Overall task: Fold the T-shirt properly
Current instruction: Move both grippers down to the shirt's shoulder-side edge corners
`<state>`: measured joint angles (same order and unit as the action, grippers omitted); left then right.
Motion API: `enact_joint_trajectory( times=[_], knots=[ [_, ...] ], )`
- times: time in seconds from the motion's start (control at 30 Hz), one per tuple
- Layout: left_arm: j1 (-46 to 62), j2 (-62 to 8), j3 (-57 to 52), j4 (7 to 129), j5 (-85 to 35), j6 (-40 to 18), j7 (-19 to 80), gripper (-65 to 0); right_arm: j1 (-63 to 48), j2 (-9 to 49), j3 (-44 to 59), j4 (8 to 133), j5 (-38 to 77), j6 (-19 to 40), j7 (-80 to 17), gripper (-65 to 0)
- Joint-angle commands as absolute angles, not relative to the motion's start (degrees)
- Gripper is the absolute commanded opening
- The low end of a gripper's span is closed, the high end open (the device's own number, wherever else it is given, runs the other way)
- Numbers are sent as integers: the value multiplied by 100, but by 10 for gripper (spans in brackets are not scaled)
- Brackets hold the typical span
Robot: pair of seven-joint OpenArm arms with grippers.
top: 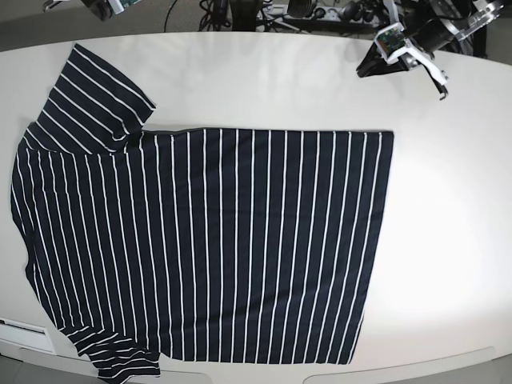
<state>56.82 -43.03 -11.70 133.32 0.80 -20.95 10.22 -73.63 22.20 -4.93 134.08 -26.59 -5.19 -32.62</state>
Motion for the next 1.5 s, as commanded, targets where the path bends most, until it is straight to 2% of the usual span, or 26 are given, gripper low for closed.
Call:
enact_joint_trajectory(
  times=[0.0,0.2,0.3,0.4,0.63,0.83,0.97,1.0,1.03,1.33,1.47],
  knots=[
    [5710,-4403,-1219,13413,220,-1940,943,-650,-7476,2241,-336,13500,-2637,-521,-3142,-650],
    [5592,-4812,-1219,13369,1199,-1693,904,-650,-7299,2241,611,13500,-1863,169,-2443,-650],
    [5212,-5131,-1219,13209,1267,-1691,847,-650,-6899,2239,952,13500,-1546,607,-2421,-650],
    [4807,-5374,-1216,12851,1267,-1706,696,-650,-6589,2241,1194,13500,-1225,696,-2394,-650],
    [4130,-5669,-1201,11832,1269,-2259,-99,-650,-6003,2241,1251,13500,-440,1579,-2102,-650],
    [3614,-5732,-781,11271,1269,-2655,-556,-650,-5732,2241,1238,13500,-228,1905,-2093,-650],
    [3079,-5861,-64,11024,1356,-2749,-602,-338,-5752,2239,1238,13500,-228,2060,-2123,-650],
    [2926,-5913,141,10978,1474,-2749,-604,-291,-5752,2239,1238,13500,-228,2060,-2123,-650],
    [2773,-5975,349,10936,1546,-2746,-602,-275,-5752,2239,1238,13500,-228,2060,-2123,-650],
    [1507,-6602,2027,10755,1612,-2746,-600,-275,-5767,2239,1238,13500,-143,2062,-2322,-650],
    [873,-6652,2779,10427,1612,-2746,-602,-275,-5765,2239,1238,13500,-141,2060,-2316,-650]
  ],
)
